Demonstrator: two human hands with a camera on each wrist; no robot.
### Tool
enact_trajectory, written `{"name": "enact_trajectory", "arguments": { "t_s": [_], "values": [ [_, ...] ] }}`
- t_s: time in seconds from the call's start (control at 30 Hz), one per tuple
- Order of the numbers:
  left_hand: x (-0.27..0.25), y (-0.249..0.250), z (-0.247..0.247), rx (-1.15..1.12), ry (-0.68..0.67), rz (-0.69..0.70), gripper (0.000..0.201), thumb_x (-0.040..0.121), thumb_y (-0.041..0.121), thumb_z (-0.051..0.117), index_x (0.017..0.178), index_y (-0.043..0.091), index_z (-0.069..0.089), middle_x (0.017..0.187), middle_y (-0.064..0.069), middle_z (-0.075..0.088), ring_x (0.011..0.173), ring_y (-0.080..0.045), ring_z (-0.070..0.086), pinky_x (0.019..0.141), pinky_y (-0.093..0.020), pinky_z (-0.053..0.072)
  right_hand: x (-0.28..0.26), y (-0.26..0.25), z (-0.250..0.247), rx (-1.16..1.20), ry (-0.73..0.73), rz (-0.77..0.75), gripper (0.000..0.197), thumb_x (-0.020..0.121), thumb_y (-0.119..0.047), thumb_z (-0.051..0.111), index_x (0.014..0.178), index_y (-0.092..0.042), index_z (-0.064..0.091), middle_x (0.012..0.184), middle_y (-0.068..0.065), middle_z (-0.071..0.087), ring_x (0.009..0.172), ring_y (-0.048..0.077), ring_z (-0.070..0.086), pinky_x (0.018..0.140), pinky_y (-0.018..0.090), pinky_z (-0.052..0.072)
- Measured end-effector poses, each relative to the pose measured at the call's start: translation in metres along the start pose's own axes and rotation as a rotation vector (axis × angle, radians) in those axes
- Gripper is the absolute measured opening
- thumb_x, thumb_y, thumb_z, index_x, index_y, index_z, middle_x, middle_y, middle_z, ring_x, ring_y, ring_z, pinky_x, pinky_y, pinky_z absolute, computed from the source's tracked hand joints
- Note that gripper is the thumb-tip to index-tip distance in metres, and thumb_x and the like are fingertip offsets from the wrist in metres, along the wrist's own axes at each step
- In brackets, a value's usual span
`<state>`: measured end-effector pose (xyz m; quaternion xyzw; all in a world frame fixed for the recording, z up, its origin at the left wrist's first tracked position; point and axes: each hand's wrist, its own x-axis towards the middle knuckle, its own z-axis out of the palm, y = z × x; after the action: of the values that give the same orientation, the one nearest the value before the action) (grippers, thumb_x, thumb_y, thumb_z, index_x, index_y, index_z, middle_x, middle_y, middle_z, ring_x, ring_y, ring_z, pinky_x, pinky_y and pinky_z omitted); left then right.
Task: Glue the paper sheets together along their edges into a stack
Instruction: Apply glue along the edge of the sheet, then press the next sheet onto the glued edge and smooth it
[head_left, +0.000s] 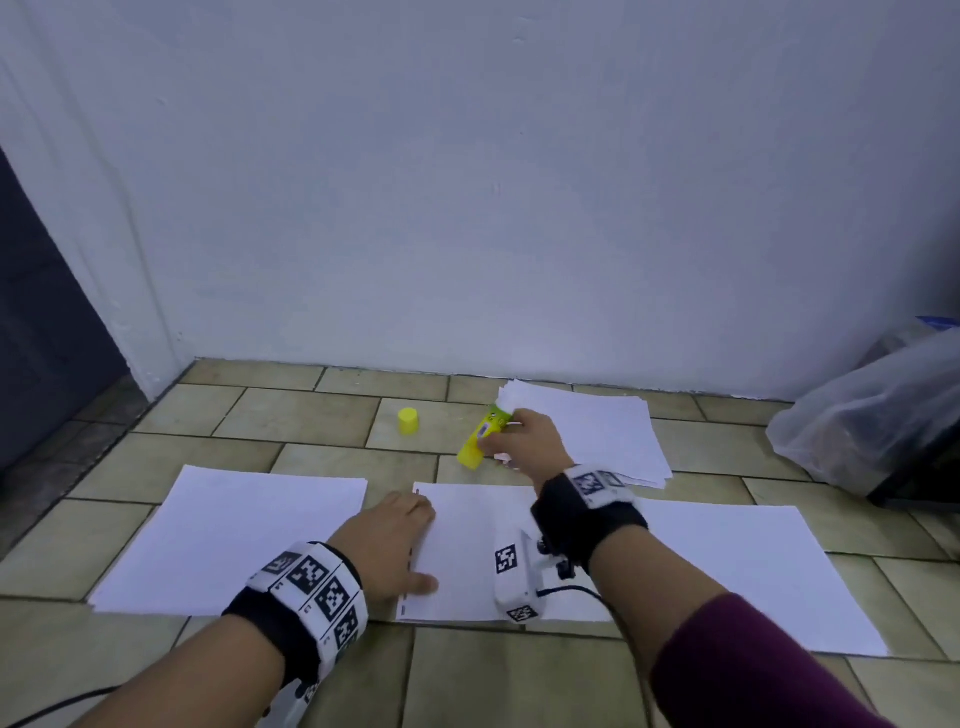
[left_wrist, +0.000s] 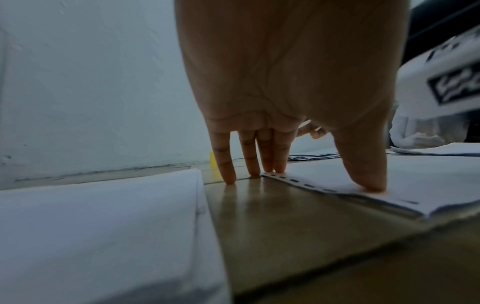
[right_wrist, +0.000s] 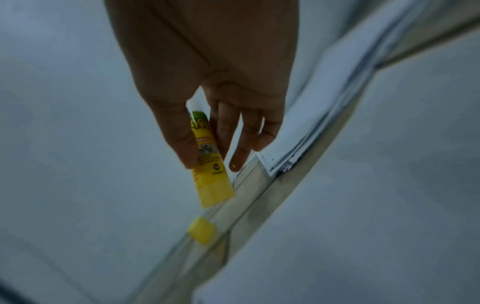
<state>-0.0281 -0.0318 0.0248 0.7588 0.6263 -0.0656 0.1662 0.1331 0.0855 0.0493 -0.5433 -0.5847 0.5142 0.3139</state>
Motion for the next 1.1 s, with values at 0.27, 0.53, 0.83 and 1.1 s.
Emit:
{"name": "enact_trajectory", "arguments": {
  "t_s": [0.27,0.53,0.83,1.1],
  "values": [
    [0.001,-0.002,0.001,-0.007,0.011,0.003,0.083,0.088,0.052,0.059,0.152,0.016,0.019,0.158,0.005,0.017,0.142,-0.013,0.019,0.112,-0.031,0.029,0.028,-0.003,0.042,-0.582,0.004,-0.164,0.046,0.078,-0.008,0.069,0.122,-0.01,0.055,0.118,0.009,0.064,0.11,0.025,0.058,0.088,0.031,0.047],
    [0.002,-0.001,0.001,-0.021,0.01,-0.012,0.084,0.086,0.053,0.061,0.15,0.017,0.02,0.157,0.005,0.019,0.14,-0.014,0.022,0.11,-0.032,0.032,0.026,-0.001,0.035,-0.556,-0.042,-0.147,0.061,0.071,-0.018,0.081,0.124,-0.011,0.05,0.12,0.008,0.06,0.108,0.023,0.058,0.092,0.034,0.047],
    [0.007,-0.001,-0.002,-0.063,0.001,-0.043,0.082,0.08,0.053,0.068,0.143,0.02,0.028,0.143,0.008,0.029,0.131,-0.011,0.027,0.1,-0.029,0.037,-0.03,0.016,-0.108,-1.103,-0.095,0.171,0.045,0.077,-0.032,0.076,0.114,-0.008,0.063,0.117,0.006,0.064,0.108,0.019,0.059,0.085,0.026,0.047],
    [0.007,0.009,0.002,-0.045,-0.001,-0.046,0.08,0.076,0.056,0.068,0.138,0.022,0.031,0.138,0.008,0.03,0.125,-0.012,0.029,0.098,-0.031,0.037,-0.084,0.067,-0.159,-1.204,-0.116,0.352,0.105,0.051,-0.053,0.087,0.132,-0.017,0.031,0.133,0.001,0.037,0.125,0.022,0.036,0.1,0.035,0.041]
  ]
}}
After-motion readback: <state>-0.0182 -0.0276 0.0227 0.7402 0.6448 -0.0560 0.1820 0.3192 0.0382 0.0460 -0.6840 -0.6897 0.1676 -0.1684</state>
